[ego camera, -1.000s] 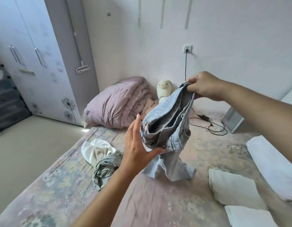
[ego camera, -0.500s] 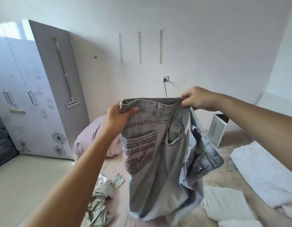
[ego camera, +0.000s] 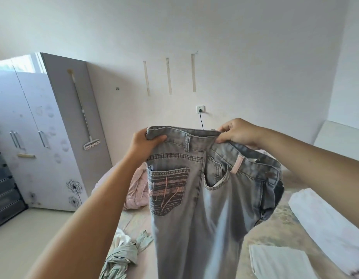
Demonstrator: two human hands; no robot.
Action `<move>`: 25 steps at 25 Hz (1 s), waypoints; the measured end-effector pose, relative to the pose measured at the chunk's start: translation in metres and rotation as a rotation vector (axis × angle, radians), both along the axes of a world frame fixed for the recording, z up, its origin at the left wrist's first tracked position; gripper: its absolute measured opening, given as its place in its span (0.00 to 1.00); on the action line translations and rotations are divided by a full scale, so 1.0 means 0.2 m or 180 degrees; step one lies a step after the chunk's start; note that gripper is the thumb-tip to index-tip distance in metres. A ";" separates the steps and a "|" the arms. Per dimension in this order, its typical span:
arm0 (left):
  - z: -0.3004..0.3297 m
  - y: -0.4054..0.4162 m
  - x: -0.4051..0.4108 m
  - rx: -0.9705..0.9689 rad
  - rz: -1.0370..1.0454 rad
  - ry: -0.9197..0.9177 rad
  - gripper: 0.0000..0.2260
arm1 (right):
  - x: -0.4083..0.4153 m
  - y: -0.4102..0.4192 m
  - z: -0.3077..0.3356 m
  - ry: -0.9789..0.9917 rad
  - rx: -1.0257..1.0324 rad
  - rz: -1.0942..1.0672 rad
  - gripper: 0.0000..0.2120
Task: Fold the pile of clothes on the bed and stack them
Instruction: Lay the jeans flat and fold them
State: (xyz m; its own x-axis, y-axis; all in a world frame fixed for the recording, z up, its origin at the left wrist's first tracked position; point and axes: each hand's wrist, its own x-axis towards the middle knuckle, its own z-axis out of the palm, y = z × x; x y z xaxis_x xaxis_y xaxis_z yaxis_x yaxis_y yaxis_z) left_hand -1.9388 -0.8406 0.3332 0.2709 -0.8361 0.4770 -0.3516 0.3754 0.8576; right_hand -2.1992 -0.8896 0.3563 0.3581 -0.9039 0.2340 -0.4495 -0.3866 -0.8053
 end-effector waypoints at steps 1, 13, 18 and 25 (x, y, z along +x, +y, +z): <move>0.00 -0.01 0.00 0.0031 0.0000 0.0025 0.06 | -0.01 -0.02 -0.01 -0.0025 0.0079 -0.0033 0.04; -0.61 0.05 -0.29 0.0874 0.0388 -0.1364 0.30 | 0.10 0.00 -0.26 0.0267 0.0869 -0.0196 0.06; -0.64 0.13 -0.44 0.0178 -0.0340 -0.0692 0.31 | 0.15 0.01 -0.33 0.0141 0.0894 -0.0016 0.08; -0.67 0.13 -0.55 -0.0047 -0.0040 0.0069 0.16 | 0.13 0.06 -0.34 -0.0090 0.1222 0.0274 0.09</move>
State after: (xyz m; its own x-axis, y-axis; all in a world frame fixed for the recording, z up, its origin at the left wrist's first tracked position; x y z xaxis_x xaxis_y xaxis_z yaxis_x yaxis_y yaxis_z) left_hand -2.0498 -0.8155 0.1994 0.2709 -0.8324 0.4835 -0.3280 0.3924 0.8593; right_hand -2.1730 -0.8779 0.2880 0.4346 -0.8946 -0.1044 -0.4042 -0.0901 -0.9102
